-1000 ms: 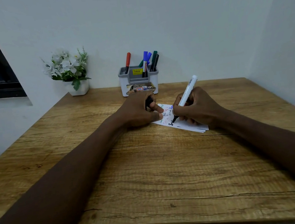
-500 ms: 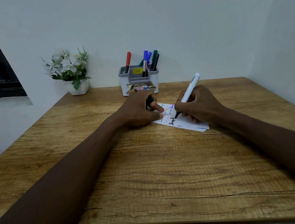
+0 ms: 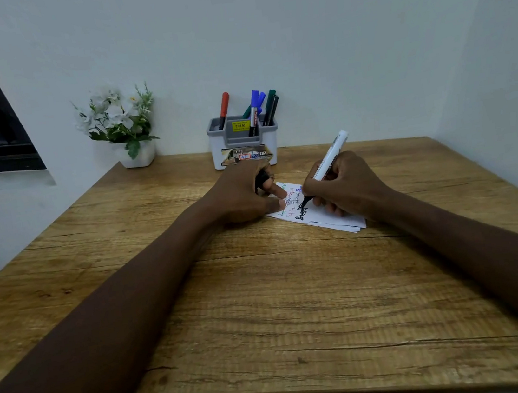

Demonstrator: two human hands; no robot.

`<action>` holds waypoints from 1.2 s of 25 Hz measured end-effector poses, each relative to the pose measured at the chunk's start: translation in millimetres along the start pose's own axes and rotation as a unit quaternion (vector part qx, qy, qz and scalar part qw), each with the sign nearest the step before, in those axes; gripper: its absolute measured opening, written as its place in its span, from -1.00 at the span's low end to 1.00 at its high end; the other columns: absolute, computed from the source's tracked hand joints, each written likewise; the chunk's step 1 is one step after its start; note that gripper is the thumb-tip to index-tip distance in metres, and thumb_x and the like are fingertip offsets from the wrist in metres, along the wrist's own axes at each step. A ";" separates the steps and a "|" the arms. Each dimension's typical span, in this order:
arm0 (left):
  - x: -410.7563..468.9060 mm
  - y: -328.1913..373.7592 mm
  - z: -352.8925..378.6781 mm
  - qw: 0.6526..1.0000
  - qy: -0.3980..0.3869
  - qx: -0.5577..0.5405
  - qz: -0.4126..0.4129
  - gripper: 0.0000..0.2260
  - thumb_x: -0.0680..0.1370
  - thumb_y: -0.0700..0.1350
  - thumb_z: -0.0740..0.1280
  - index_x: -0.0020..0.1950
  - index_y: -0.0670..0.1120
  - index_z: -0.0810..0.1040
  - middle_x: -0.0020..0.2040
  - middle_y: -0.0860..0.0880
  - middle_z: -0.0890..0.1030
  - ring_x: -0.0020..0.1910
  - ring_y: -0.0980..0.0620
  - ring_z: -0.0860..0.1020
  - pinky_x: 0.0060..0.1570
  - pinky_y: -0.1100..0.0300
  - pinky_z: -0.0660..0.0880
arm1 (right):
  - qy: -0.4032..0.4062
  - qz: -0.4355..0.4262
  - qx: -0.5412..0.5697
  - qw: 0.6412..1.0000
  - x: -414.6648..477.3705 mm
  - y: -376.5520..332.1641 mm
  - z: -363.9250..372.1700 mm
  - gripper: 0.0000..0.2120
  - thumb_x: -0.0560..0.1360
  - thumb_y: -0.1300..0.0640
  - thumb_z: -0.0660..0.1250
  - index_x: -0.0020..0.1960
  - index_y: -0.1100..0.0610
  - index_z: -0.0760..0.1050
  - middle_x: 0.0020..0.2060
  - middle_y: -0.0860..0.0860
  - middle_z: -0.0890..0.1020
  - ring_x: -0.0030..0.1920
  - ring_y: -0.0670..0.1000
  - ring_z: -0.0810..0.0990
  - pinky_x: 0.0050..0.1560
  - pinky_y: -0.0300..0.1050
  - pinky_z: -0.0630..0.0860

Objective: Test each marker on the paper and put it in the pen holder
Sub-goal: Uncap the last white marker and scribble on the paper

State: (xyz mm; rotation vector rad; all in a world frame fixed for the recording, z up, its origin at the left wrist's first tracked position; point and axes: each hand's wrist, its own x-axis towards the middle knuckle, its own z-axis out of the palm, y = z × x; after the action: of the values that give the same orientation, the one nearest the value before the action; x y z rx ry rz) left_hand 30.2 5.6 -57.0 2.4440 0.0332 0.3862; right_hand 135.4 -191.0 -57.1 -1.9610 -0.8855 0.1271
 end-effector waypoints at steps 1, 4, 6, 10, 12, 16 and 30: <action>-0.1 0.1 0.2 1.000 -0.001 0.000 -0.001 -0.71 0.45 -0.16 0.56 -0.16 -0.03 0.43 -0.21 0.08 0.60 0.01 0.28 0.66 -0.10 0.20 0.58 | 0.008 0.004 0.001 1.000 0.6 0.5 -0.4 -0.86 0.46 0.22 0.48 -0.13 0.32 0.65 -0.37 0.18 0.70 -0.54 0.00 0.58 -0.53 -0.17 0.50; -0.5 0.8 -0.2 1.000 0.001 0.006 0.003 -0.71 0.45 -0.16 0.56 -0.17 -0.02 0.43 -0.19 0.06 0.61 0.03 0.25 0.67 -0.02 0.10 0.62 | 0.014 0.010 0.004 1.000 1.8 0.8 -0.4 -0.86 0.47 0.22 0.48 -0.13 0.32 0.64 -0.35 0.20 0.71 -0.54 0.01 0.58 -0.53 -0.17 0.52; -0.9 1.1 -0.6 1.000 0.001 0.006 0.003 -0.71 0.46 -0.16 0.56 -0.16 -0.02 0.43 -0.16 0.01 0.64 0.04 0.24 0.67 0.03 0.04 0.64 | 0.015 0.024 0.010 1.000 2.7 1.0 -0.7 -0.85 0.47 0.23 0.49 -0.13 0.33 0.64 -0.35 0.21 0.71 -0.53 0.01 0.59 -0.52 -0.17 0.53; -2.8 2.3 0.7 0.999 0.001 0.035 0.007 -0.76 0.48 0.00 0.52 -0.15 -0.01 0.47 -0.15 -0.03 0.64 -0.01 0.08 0.67 -0.04 -0.03 0.61 | 0.015 0.031 0.047 0.998 2.3 2.3 -1.8 -0.85 0.48 0.25 0.48 -0.15 0.36 0.63 -0.39 0.19 0.69 -0.52 0.06 0.59 -0.49 -0.14 0.53; -2.7 5.6 2.0 0.999 0.008 0.040 0.006 -0.76 0.59 0.10 0.36 -0.11 -0.06 0.58 -0.14 -0.03 0.61 -0.09 0.05 0.58 -0.11 0.06 0.50 | 0.009 0.030 0.073 0.997 1.1 1.3 -2.0 -0.86 0.48 0.25 0.46 -0.17 0.34 0.63 -0.40 0.17 0.67 -0.49 0.10 0.58 -0.46 -0.12 0.53; -3.1 8.7 -1.0 1.000 0.004 0.020 -0.001 -0.56 0.70 0.02 -0.01 -0.15 -0.07 0.58 -0.09 0.00 0.59 -0.09 0.07 0.48 -0.03 0.08 0.38 | 0.000 0.037 0.168 0.985 -3.3 -3.1 -5.0 -0.90 0.52 0.29 0.45 -0.14 0.29 0.58 -0.35 0.23 0.65 -0.50 0.10 0.56 -0.45 -0.10 0.54; -1.7 3.1 -0.4 0.997 0.075 0.005 0.005 -0.78 0.51 -0.10 0.52 0.15 0.03 0.71 -0.07 0.22 0.67 -0.07 0.32 0.61 -0.06 0.36 0.49 | -0.009 0.070 0.378 0.923 0.8 -2.0 -12.9 -0.72 0.64 0.21 0.16 -0.07 0.30 0.59 -0.36 0.18 0.68 -0.49 0.04 0.57 -0.44 -0.16 0.54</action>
State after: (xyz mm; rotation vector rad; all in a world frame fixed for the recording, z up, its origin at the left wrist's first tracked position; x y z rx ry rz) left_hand 28.3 3.2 -55.3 2.4204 0.0868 0.5754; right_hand 140.4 -199.2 -48.3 -1.2881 -0.5768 0.4958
